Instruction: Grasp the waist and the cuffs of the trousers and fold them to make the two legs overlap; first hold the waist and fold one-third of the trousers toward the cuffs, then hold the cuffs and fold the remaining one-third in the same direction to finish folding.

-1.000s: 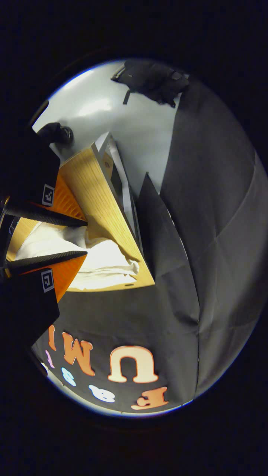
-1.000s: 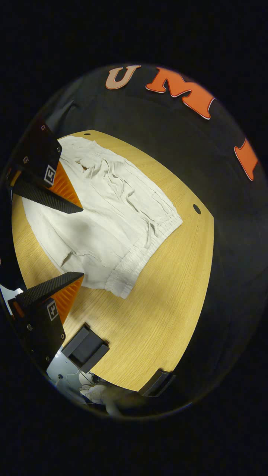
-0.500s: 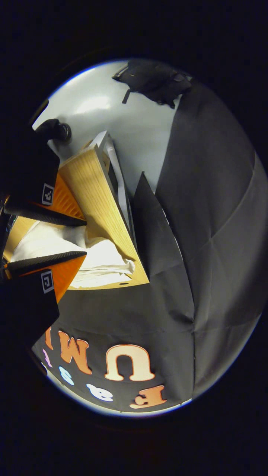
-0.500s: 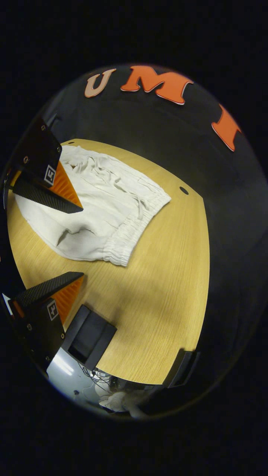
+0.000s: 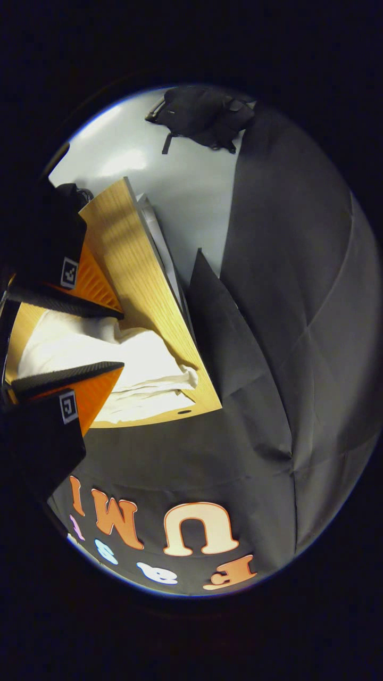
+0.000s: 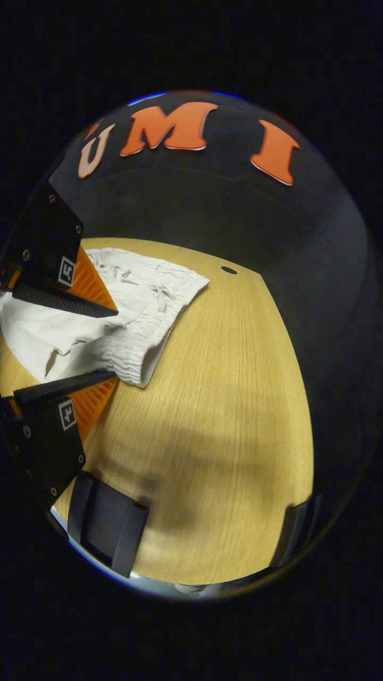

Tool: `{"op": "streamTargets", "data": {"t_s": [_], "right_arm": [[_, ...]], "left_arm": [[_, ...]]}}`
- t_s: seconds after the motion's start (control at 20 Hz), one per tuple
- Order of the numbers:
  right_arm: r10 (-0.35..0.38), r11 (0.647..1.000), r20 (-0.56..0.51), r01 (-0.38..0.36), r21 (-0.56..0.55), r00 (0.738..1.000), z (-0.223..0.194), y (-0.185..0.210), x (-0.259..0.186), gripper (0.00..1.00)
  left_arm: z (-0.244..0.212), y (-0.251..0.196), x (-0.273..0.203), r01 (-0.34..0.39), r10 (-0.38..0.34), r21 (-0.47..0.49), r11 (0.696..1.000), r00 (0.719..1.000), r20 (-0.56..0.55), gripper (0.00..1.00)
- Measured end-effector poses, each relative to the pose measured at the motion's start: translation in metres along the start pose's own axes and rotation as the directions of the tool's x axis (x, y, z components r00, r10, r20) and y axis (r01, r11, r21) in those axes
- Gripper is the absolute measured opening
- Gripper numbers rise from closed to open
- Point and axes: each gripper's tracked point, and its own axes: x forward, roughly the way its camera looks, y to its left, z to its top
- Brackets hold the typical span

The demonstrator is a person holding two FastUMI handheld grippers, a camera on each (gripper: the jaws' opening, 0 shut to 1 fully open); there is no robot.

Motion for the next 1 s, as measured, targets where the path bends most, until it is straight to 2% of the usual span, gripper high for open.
{"op": "streamTargets", "data": {"t_s": [0.05,0.1,0.15,0.2,0.25,0.3,0.35,0.45,0.65,1.0], "right_arm": [[0.013,0.997,0.004,-0.013,0.082,1.000,0.002,-0.002,0.000,0.53],[0.014,0.991,0.008,-0.015,0.135,1.000,0.003,-0.007,0.001,0.48],[0.009,0.987,0.019,-0.011,0.159,1.000,0.004,-0.012,0.002,0.41],[-0.006,0.987,0.028,0.001,0.164,1.000,0.006,-0.017,0.001,0.28],[-0.022,0.986,0.039,0.015,0.164,0.999,0.011,-0.019,-0.002,0.22],[-0.018,0.987,0.042,0.011,0.159,0.999,0.013,-0.015,-0.004,0.17],[-0.003,0.988,0.044,-0.004,0.156,0.999,0.015,-0.011,-0.008,0.17],[0.013,0.991,0.043,-0.019,0.133,0.999,0.017,-0.001,-0.014,0.13],[-0.018,0.995,0.007,0.017,0.093,1.000,0.016,0.014,-0.018,0.12],[-0.037,0.999,-0.018,0.036,-0.023,0.999,0.012,0.056,-0.030,0.12]], "left_arm": [[0.001,0.004,-0.001,-0.007,0.007,-0.013,1.000,1.000,0.004,0.48],[0.002,0.008,0.000,-0.022,0.022,-0.019,1.000,1.000,0.006,0.34],[0.000,0.007,0.001,-0.035,0.035,-0.019,0.999,0.999,0.005,0.32],[-0.001,0.003,0.001,-0.051,0.051,-0.009,0.999,0.999,0.006,0.14],[-0.004,0.005,0.002,-0.082,0.082,0.021,0.996,0.997,-0.003,0.12],[-0.006,0.006,0.008,-0.101,0.102,0.046,0.994,0.995,-0.008,0.03],[-0.004,0.004,-0.001,-0.097,0.098,0.072,0.993,0.995,-0.021,0.09],[-0.005,-0.009,-0.012,-0.063,0.066,0.114,0.992,0.997,-0.028,0.09],[0.006,-0.040,-0.023,-0.011,0.013,0.164,0.986,1.000,-0.011,0.09],[0.017,-0.116,-0.025,0.077,-0.075,0.310,0.948,0.997,-0.019,0.09]]}}
